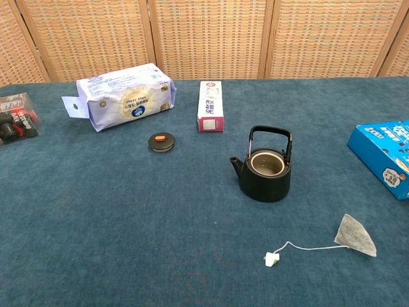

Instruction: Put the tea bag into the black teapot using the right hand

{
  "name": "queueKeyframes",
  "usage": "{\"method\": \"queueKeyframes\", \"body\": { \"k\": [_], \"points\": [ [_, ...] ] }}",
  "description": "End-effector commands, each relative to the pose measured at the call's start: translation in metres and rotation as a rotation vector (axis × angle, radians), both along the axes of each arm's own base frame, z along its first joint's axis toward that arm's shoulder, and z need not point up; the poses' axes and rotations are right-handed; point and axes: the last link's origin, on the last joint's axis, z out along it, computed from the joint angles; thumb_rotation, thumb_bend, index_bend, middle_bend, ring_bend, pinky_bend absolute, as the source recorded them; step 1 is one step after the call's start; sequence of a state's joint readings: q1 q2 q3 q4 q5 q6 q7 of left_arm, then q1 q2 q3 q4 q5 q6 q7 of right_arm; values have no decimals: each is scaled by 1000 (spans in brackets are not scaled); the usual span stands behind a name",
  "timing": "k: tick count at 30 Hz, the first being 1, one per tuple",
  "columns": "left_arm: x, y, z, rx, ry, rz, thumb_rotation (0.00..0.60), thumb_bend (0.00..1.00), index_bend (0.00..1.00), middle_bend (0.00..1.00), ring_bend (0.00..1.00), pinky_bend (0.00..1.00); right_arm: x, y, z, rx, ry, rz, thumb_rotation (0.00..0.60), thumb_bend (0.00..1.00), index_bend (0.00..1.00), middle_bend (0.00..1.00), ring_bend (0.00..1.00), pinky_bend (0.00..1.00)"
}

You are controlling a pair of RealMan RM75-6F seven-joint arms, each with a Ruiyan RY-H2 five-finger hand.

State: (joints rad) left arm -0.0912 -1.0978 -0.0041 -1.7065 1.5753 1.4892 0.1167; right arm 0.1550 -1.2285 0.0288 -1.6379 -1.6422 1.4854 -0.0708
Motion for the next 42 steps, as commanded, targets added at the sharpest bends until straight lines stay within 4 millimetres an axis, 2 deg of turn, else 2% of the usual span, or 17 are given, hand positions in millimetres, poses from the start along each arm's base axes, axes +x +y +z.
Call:
{"method": "queueKeyframes", "body": {
  "k": [1,4,6,8,12,17,22,26,29,38,42],
  "points": [
    [0,1,0,-1,1,-1,600,408,0,0,0,0,13,-2,-10,49,-19,55,383,496,0,27,0,81],
    [0,3,1,1,7,-5,600,408,0,0,0,0,24,-5,-19,97,-26,105,384,496,0,98,14,177],
    [1,4,1,3,9,-9,600,408,0,0,0,0,31,-6,-24,130,-24,134,385,496,0,148,59,254],
    [1,6,3,7,13,-11,600,409,0,0,0,0,41,-8,-32,173,-18,178,386,496,0,209,137,347],
    [2,10,5,15,20,-16,600,408,0,0,0,0,57,-12,-49,251,2,246,399,491,2,310,259,471],
    [2,13,7,21,28,-18,600,409,0,0,0,0,76,-14,-66,330,24,323,416,456,59,469,429,623],
    [2,17,6,19,29,-17,600,408,0,0,0,0,91,-19,-86,399,60,388,427,436,139,568,551,710],
    [2,18,6,19,32,-17,600,409,0,0,0,0,98,-24,-99,424,82,412,427,436,194,649,669,785],
    [1,19,7,19,35,-15,600,409,0,0,0,0,100,-28,-109,446,100,419,426,436,255,702,721,823],
    [-1,18,5,13,31,-5,600,409,0,0,0,0,99,-35,-132,499,156,418,430,436,411,798,824,922],
    [-2,18,5,13,30,-1,600,408,0,0,0,0,98,-36,-142,522,177,413,424,435,441,821,849,946]
  ]
}}
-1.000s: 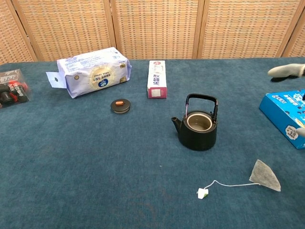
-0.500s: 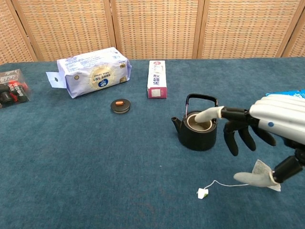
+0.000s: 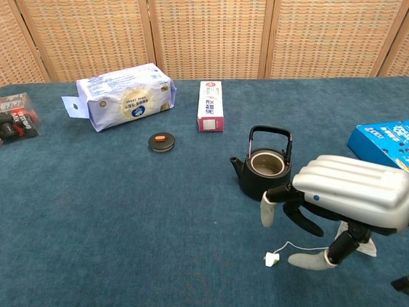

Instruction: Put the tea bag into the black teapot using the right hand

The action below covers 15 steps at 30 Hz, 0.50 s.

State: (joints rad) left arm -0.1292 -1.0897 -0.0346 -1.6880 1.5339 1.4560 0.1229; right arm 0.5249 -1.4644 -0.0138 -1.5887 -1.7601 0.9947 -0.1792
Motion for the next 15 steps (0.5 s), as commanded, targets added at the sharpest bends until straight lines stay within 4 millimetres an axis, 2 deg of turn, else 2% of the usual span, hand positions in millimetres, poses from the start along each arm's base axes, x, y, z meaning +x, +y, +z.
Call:
{"method": "queueKeyframes", "body": {
  "k": [1,15],
  "points": [
    [0,0,0,0,0,1,600,409,0,0,0,0,0,-1,-7,12,18,2,425,436,447,824,855,950],
    [-5,-1,-1,0,-4,15,600,408,0,0,0,0,-3,-5,-34,16,88,19,429,451,462,836,863,952]
  ]
}}
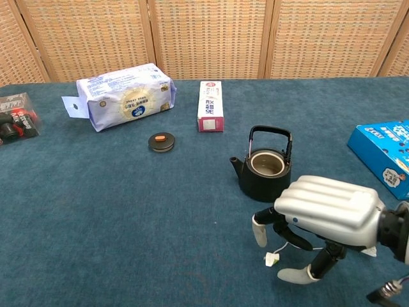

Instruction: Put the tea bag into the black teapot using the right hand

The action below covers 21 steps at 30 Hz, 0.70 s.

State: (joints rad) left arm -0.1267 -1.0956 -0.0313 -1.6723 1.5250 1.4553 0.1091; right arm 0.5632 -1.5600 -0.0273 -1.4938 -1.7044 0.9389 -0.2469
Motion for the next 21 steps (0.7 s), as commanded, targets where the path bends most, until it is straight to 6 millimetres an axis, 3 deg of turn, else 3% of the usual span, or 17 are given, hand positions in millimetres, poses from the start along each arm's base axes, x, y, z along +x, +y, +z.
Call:
{"method": "queueKeyframes", "body": {
  "k": [1,21],
  "points": [
    [-1,0,0,0,0,2,600,408,0,0,0,0,0,-1,-3,-1,4,-2,424,451,468,837,863,952],
    [-6,0,0,2,-4,17,600,408,0,0,0,0,-3,-9,-15,-8,26,-14,431,464,520,852,873,961]
  ]
}}
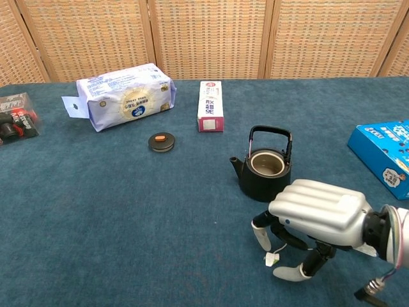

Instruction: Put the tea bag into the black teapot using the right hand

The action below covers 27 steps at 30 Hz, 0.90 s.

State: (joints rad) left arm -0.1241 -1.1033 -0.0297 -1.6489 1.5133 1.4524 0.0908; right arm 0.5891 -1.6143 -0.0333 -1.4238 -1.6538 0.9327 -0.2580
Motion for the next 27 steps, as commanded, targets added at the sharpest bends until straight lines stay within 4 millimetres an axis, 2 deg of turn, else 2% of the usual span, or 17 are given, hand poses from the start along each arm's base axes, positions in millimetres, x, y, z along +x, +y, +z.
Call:
{"method": "queueKeyframes", "body": {
  "k": [1,27],
  "points": [
    [0,0,0,1,-1,-1,600,408,0,0,0,0,0,0,-1,0,0,4,431,468,520,853,874,961],
    [-4,-4,2,8,4,15,600,409,0,0,0,0,-5,-2,-7,0,-1,-1,426,500,549,861,883,965]
  ]
}}
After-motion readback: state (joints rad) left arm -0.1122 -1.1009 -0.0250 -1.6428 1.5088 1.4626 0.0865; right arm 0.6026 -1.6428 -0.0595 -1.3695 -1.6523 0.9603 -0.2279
